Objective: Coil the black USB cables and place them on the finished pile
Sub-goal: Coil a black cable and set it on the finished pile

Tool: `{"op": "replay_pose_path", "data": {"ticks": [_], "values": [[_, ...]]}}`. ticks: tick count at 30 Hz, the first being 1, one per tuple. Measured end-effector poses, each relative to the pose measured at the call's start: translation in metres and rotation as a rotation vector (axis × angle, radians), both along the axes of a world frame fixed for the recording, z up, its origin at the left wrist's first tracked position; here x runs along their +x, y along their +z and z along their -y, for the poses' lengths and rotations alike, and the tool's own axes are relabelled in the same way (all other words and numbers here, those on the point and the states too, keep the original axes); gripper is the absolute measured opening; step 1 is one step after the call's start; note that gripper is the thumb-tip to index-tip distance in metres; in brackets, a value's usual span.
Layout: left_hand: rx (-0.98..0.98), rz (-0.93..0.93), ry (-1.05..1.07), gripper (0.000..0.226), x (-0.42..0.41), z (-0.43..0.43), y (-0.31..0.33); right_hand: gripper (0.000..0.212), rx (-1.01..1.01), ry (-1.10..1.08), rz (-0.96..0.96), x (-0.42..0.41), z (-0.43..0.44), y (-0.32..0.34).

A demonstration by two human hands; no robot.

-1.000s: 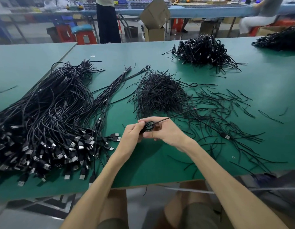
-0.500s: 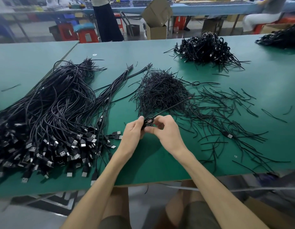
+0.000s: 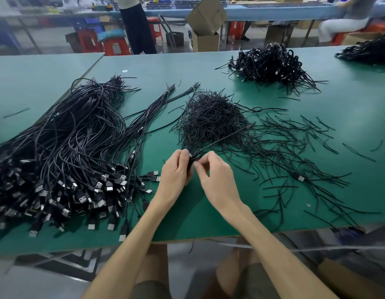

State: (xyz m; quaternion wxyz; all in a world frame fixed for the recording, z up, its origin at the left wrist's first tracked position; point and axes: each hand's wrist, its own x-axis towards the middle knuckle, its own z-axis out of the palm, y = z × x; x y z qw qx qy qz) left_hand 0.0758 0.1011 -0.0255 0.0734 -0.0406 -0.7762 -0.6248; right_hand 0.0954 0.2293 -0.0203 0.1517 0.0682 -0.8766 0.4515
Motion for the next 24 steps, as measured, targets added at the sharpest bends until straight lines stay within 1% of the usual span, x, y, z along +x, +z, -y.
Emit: {"op": "replay_pose_path", "data": {"ticks": [2, 5, 9, 10, 12, 13, 16, 18, 19, 21, 24], "values": [[0.009, -0.014, -0.009, 0.034, 0.002, 0.000, 0.000, 0.014, 0.069, -0.033, -0.056, 0.002, 0.000, 0.000], [0.040, 0.029, -0.054, 0.025, 0.010, 0.001, 0.002, 0.015, 0.177, -0.039, -0.125, 0.003, -0.002, 0.003], [0.235, 0.086, -0.254, 0.035, 0.019, 0.016, 0.020, 0.013, 0.265, 0.029, -0.262, 0.004, -0.015, 0.014], [0.243, 0.080, -0.317, 0.034, 0.019, 0.021, 0.026, 0.013, 0.271, 0.046, -0.294, 0.004, -0.019, 0.016], [0.133, 0.004, -0.429, 0.031, 0.018, 0.027, 0.035, 0.011, 0.265, 0.058, -0.351, 0.003, -0.026, 0.019], [0.058, -0.050, -0.448, 0.030, 0.017, 0.026, 0.039, 0.011, 0.258, 0.062, -0.375, 0.004, -0.029, 0.020], [-0.124, -0.202, -0.365, 0.029, 0.011, 0.026, 0.046, 0.012, 0.234, 0.085, -0.423, 0.005, -0.032, 0.022], [-0.265, -0.308, -0.366, 0.038, 0.006, 0.023, 0.046, 0.013, 0.173, 0.077, -0.416, 0.005, -0.034, 0.023], [-0.290, -0.336, -0.397, 0.039, 0.004, 0.020, 0.045, 0.013, 0.134, 0.064, -0.408, 0.005, -0.035, 0.024], [-0.295, -0.356, -0.394, 0.029, 0.004, 0.010, 0.043, 0.011, 0.086, 0.040, -0.404, 0.006, -0.037, 0.024], [-0.376, -0.422, -0.226, 0.021, 0.009, -0.002, 0.043, 0.008, 0.068, 0.010, -0.405, 0.010, -0.038, 0.025]]}}
